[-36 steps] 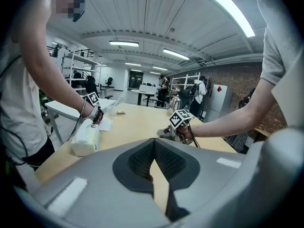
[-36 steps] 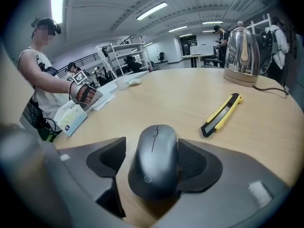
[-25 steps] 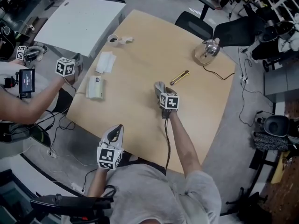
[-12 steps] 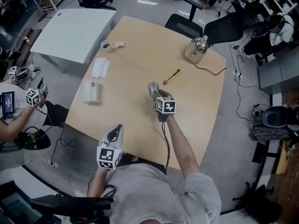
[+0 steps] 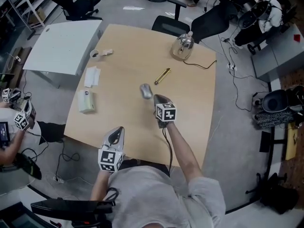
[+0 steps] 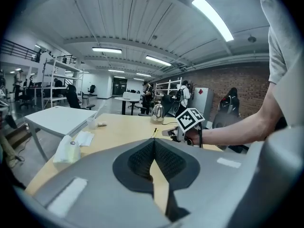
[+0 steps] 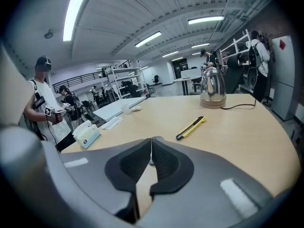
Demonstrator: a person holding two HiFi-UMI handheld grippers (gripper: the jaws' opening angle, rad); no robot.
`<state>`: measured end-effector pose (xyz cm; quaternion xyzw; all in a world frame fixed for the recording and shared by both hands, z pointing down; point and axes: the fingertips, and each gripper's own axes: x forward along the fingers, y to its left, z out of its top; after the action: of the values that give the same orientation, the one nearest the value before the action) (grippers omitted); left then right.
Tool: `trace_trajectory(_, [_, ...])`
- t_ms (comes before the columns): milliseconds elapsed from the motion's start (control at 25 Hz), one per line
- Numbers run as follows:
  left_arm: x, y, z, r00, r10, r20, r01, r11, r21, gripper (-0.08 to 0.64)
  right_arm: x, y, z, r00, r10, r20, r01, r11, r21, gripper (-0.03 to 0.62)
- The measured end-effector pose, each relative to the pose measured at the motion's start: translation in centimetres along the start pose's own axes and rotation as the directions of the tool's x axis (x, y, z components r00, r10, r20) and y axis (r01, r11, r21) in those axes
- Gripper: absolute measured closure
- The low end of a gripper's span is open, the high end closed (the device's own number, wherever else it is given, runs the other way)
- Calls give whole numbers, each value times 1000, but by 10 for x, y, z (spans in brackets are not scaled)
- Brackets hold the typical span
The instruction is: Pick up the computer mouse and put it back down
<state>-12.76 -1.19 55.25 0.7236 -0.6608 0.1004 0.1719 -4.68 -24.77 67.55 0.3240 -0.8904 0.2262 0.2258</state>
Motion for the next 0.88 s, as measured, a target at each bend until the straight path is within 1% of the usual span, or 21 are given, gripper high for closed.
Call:
trace_trajectory(40, [1, -3, 1, 1000, -8, 2, 8, 1000, 4, 540, -6, -2, 0, 1000, -7, 9, 7, 1000, 2, 583])
trace_trajectory(280, [9, -20, 6, 997, -71, 12, 71, 997, 33, 540, -45, -11, -4, 998, -36, 57, 35, 999, 24, 586])
trace_trajectory(440, [14, -32, 9, 994, -111, 12, 110, 992, 56, 540, -76, -17, -2, 992, -57, 108, 53, 998, 46, 586])
trace_trajectory(640, [21, -44, 9, 988, -157, 6, 156, 984, 82, 540, -113, -22, 5, 979, -90, 180, 77, 994, 77, 586])
trace_trajectory(880, [27, -62, 17, 977, -211, 7, 209, 971, 117, 540, -158, -28, 2, 960, -142, 242, 121, 988, 97, 586])
